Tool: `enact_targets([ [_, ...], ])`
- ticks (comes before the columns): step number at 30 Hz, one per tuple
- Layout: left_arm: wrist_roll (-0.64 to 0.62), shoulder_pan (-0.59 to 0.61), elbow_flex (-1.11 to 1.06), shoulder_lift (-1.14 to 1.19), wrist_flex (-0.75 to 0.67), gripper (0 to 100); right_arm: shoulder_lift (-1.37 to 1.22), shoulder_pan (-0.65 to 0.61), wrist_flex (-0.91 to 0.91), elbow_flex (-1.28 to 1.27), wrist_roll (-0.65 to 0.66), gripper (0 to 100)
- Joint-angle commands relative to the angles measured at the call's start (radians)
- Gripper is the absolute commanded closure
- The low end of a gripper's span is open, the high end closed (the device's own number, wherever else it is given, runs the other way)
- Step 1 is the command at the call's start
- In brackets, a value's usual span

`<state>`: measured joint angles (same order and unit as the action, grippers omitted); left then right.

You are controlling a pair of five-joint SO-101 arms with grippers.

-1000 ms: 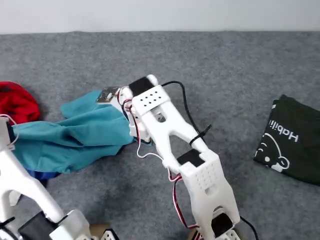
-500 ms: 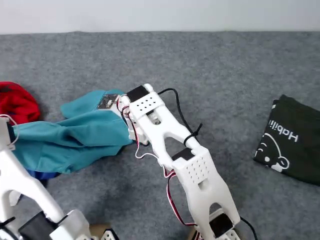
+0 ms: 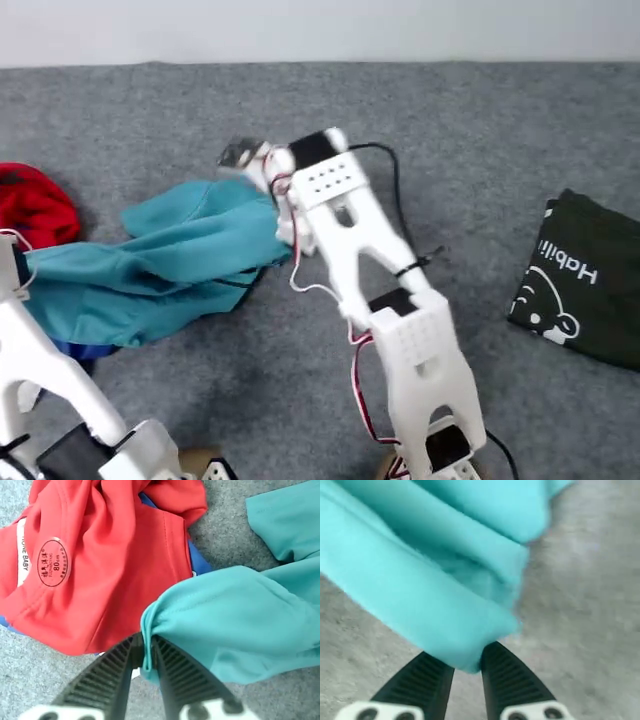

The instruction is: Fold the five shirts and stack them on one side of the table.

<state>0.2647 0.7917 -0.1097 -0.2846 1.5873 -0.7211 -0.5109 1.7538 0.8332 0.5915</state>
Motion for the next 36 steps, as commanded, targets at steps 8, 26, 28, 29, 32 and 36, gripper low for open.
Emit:
enact_targets([
  [8, 0.216, -0.071, 0.309, -0.009, 0.166, 100, 0.438, 0.07, 0.045, -0.325, 0.06, 98.8],
  [26, 0.44, -0.221, -0.062, -0.08, 0.164, 100, 0.625, 0.117, 0.047, -0.793, 0.018, 79.7],
  [28, 0.44, -0.201, -0.062, -0.08, 0.163, 100, 0.677, 0.13, 0.047, -0.798, 0.006, 77.2],
  [29, 0.44, -0.19, -0.062, -0.08, 0.158, 100, 0.708, 0.133, 0.045, -0.804, 0.02, 77.1],
  [32, 0.439, -0.143, -0.062, -0.08, 0.135, 100, 0.794, 0.128, 0.045, -0.827, 0.044, 77.0],
  [36, 0.439, -0.097, -0.064, -0.075, 0.135, 100, 0.849, 0.122, 0.044, -0.911, 0.046, 77.0],
])
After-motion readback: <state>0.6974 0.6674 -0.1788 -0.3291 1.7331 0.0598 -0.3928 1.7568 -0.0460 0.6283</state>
